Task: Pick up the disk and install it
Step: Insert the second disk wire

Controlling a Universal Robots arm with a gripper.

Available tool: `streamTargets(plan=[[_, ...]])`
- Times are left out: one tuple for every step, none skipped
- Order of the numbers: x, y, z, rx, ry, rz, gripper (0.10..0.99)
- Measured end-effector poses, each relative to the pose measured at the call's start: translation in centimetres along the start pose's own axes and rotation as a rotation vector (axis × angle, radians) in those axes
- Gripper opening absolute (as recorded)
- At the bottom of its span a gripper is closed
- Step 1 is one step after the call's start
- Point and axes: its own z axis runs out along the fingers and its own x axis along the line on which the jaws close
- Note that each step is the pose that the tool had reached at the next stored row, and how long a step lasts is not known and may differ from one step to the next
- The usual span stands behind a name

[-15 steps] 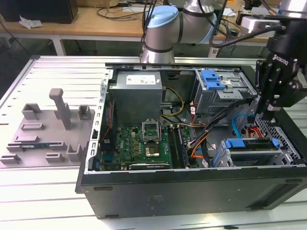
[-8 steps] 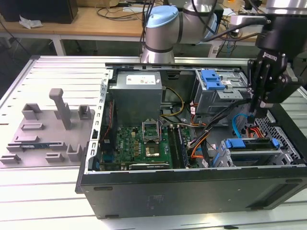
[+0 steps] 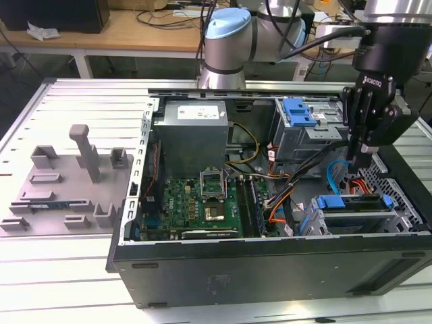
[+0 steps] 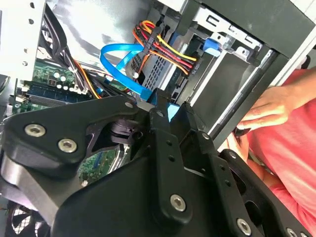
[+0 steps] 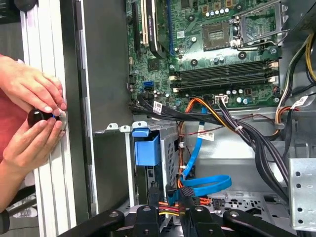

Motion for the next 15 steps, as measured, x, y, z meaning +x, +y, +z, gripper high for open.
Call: streamTargets(plan=[[-0.02, 0.01, 0.04, 0.0, 0.0015, 0.0, 0.302], [-0.03, 0.01, 0.07, 0.0, 0.0061, 0.0, 0.302], [-0.04, 0.0, 0.1, 0.001, 0.0098, 0.0, 0.302], [-0.04, 0.01, 0.13, 0.001, 0.0124, 0.0, 0.302], [-0.05, 0.01, 0.13, 0.001, 0.0139, 0.0, 0.302], [-0.05, 0.01, 0.14, 0.001, 0.014, 0.0, 0.302], [-0.05, 0.01, 0.15, 0.001, 0.014, 0.0, 0.302], [-0.07, 0.02, 0.2, 0.001, 0.0136, 0.0, 0.302], [-0.1, 0.03, 0.28, -0.001, 0.0138, 0.0, 0.302], [-0.12, 0.03, 0.35, -0.003, 0.0141, -0.001, 0.302], [-0.14, 0.02, 0.39, -0.003, 0.0142, -0.001, 0.302], [-0.16, 0.02, 0.44, -0.004, 0.0144, -0.002, 0.302], [-0.17, 0.02, 0.47, -0.006, 0.0146, -0.002, 0.302], [-0.18, 0.02, 0.51, -0.007, 0.0146, -0.003, 0.302], [-0.19, 0.02, 0.52, -0.007, 0.0146, -0.003, 0.302]])
